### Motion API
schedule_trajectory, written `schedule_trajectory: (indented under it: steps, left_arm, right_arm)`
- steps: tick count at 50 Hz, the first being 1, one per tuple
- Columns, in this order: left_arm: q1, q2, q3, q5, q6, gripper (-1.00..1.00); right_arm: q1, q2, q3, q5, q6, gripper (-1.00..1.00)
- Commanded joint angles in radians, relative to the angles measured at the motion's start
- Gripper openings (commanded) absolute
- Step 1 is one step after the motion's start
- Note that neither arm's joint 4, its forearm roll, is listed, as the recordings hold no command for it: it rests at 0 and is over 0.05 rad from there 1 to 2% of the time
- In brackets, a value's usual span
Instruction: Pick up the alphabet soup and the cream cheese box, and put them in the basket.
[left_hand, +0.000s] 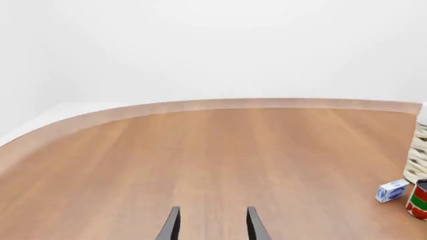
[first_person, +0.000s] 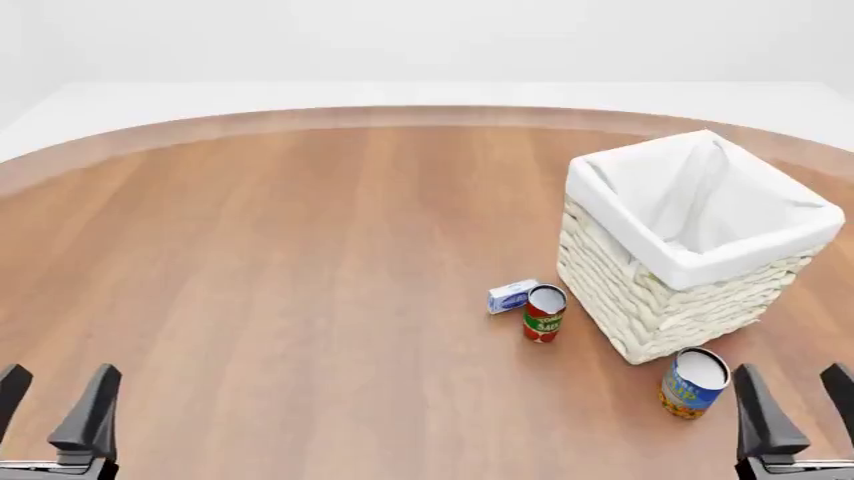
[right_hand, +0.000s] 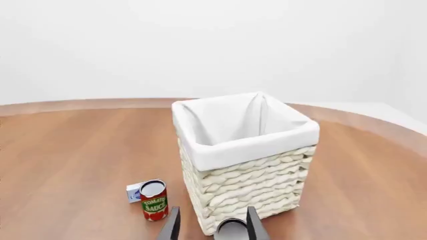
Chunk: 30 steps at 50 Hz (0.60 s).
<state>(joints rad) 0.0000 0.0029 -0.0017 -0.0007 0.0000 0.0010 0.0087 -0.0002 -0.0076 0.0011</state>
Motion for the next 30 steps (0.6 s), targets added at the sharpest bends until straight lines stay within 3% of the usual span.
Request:
schedule_trajectory:
  steps: [1,17,20,21,25,29,30]
  left_arm:
    - [0.0,0.005,-0.003,-0.001,0.0,1.0]
    - [0.0,0.005,-0.003,-0.001,0.0,1.0]
    - [0.0,0.005,-0.003,-0.001,0.0,1.0]
    - [0.0,0.005,-0.003,-0.001,0.0,1.0]
    - [0.0,0.005,-0.003,-0.001,0.0,1.0]
    - [0.0,0.005,-0.003,-0.001,0.0,1.0]
    - [0.0,0.005,-0.003,-0.001,0.0,1.0]
  right_arm:
    - [0.005,0.03,0.0,-0.022,0.002,1.0]
    - [0.008,0.026,-0.002,-0.024,-0.01,1.0]
    - [-0.01,0.057,-0.014,-0.03,0.018,1.0]
    - [-0.004,0.08,-0.018,-0.035,0.001,1.0]
    - [-0.004,0.113,-0.073,0.011,0.032,1.0]
    - [-0.018,0.164,-0.11,0.004,0.026,1.0]
    - [-0.038,0.17,-0.123,0.011,0.052,1.0]
